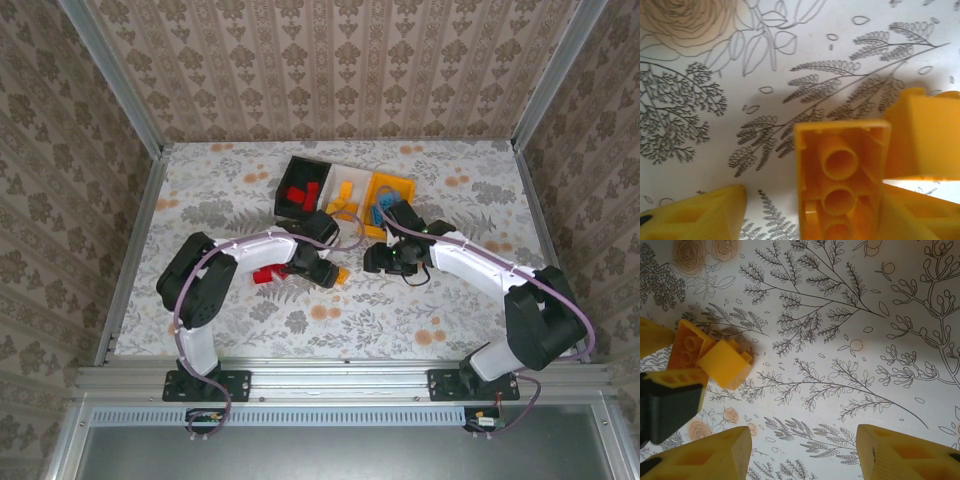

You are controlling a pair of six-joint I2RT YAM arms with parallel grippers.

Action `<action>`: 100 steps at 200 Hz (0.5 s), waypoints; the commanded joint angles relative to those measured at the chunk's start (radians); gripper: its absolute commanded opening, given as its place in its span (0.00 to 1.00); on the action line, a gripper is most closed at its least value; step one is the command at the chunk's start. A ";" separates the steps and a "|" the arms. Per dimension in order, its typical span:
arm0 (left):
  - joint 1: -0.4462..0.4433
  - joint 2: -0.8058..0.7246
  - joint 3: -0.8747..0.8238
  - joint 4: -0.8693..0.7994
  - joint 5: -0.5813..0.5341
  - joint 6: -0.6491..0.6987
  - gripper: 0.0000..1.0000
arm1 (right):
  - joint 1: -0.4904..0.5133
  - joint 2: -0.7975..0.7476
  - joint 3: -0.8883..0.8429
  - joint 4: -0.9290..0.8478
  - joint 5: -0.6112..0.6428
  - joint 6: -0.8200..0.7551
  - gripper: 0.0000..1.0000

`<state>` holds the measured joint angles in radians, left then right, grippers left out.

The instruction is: Sort the legos into containers by color

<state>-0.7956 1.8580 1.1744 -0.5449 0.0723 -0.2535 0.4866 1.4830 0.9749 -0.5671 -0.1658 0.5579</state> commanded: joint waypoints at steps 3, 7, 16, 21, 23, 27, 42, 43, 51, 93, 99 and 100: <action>0.004 0.030 0.025 0.019 0.041 0.014 0.61 | -0.005 -0.037 -0.005 -0.013 0.003 0.018 0.59; 0.004 0.033 0.027 0.019 0.041 0.014 0.60 | -0.005 -0.036 -0.005 -0.014 0.004 0.018 0.59; 0.004 0.038 0.032 0.018 0.043 0.016 0.57 | -0.005 -0.041 -0.006 -0.014 0.003 0.019 0.59; 0.003 0.040 0.034 0.019 0.044 0.018 0.55 | -0.005 -0.042 -0.007 -0.014 0.004 0.020 0.59; 0.004 0.041 0.035 0.019 0.045 0.019 0.55 | -0.005 -0.042 -0.007 -0.014 0.004 0.020 0.59; 0.005 0.042 0.038 0.019 0.046 0.019 0.54 | -0.005 -0.043 -0.008 -0.014 0.004 0.020 0.59; 0.004 0.044 0.045 0.015 0.049 0.022 0.48 | -0.005 -0.050 -0.009 -0.018 0.006 0.024 0.59; 0.004 0.044 0.045 0.015 0.049 0.022 0.48 | -0.005 -0.051 -0.010 -0.018 0.005 0.024 0.59; 0.005 0.041 0.045 0.011 0.050 0.022 0.44 | -0.005 -0.055 -0.011 -0.019 0.008 0.024 0.59; 0.009 -0.046 0.012 -0.012 0.050 0.013 0.30 | -0.005 -0.081 -0.015 -0.033 0.021 0.025 0.59; 0.015 -0.065 0.004 -0.015 0.053 0.010 0.28 | -0.005 -0.084 -0.016 -0.034 0.023 0.025 0.59; 0.016 -0.069 0.002 -0.015 0.053 0.009 0.28 | -0.005 -0.084 -0.017 -0.034 0.023 0.025 0.59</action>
<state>-0.7856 1.8648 1.1919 -0.5449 0.0933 -0.2405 0.4866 1.4387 0.9730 -0.5686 -0.1650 0.5659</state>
